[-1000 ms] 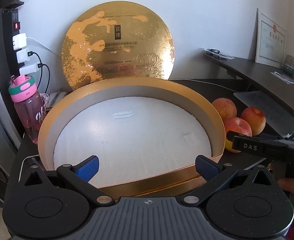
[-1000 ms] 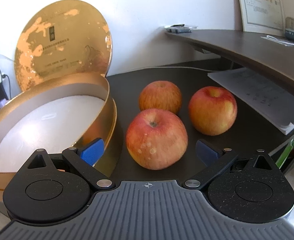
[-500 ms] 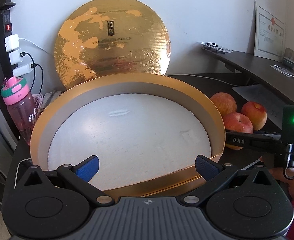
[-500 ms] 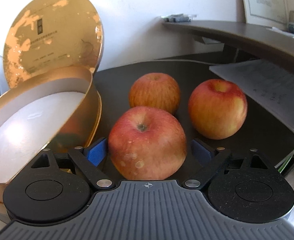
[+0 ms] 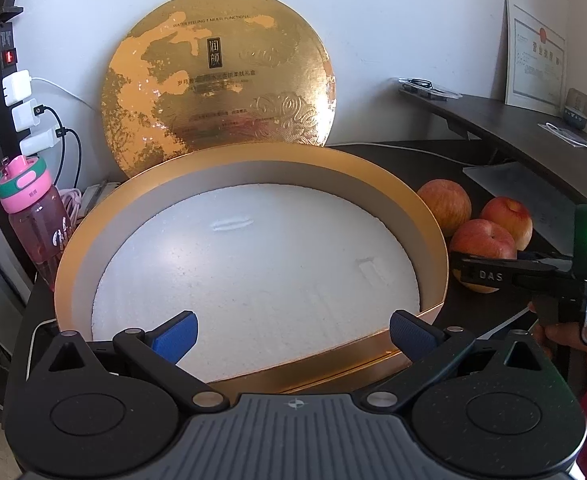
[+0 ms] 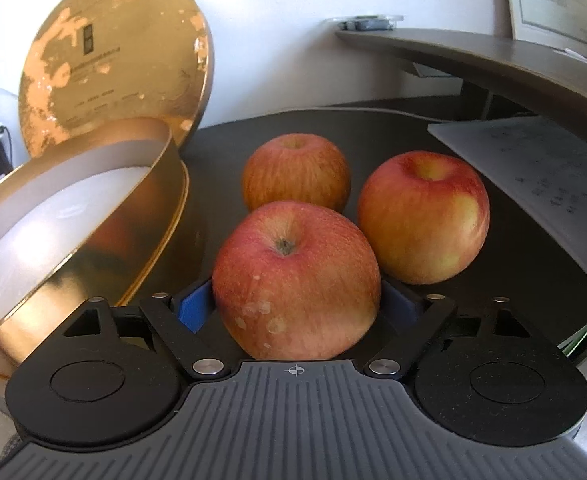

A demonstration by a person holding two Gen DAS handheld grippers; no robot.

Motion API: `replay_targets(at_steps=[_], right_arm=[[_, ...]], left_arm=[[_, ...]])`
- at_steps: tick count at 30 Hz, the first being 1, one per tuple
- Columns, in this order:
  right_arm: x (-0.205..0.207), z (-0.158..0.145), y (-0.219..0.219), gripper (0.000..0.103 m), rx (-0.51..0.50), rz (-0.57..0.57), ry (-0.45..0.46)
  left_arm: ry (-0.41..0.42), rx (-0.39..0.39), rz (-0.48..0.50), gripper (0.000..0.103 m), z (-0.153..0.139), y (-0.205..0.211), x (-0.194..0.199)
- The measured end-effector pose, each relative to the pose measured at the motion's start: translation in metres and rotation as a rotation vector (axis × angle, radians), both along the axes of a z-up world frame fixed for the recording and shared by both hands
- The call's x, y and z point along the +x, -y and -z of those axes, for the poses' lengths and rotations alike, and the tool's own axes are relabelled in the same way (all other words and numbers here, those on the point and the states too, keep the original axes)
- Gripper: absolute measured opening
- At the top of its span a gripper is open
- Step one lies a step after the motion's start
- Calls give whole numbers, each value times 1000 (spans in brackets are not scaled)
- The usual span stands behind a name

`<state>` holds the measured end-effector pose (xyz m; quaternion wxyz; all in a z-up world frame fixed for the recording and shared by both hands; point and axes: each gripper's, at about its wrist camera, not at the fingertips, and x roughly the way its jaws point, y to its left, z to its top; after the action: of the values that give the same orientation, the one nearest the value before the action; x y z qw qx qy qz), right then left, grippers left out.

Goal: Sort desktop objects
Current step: 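Close the right tool around the nearest red apple, then carry the apple with the right tool and lower it onto the foam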

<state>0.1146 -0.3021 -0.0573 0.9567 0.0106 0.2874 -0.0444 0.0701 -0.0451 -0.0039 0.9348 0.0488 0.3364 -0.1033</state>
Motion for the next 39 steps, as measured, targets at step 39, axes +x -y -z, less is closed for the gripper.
replay_targets(at_steps=[39], right_arm=[[18, -108, -167, 86, -32, -234, 96]], left_arm=[[31, -129, -47, 102, 0, -89, -27]])
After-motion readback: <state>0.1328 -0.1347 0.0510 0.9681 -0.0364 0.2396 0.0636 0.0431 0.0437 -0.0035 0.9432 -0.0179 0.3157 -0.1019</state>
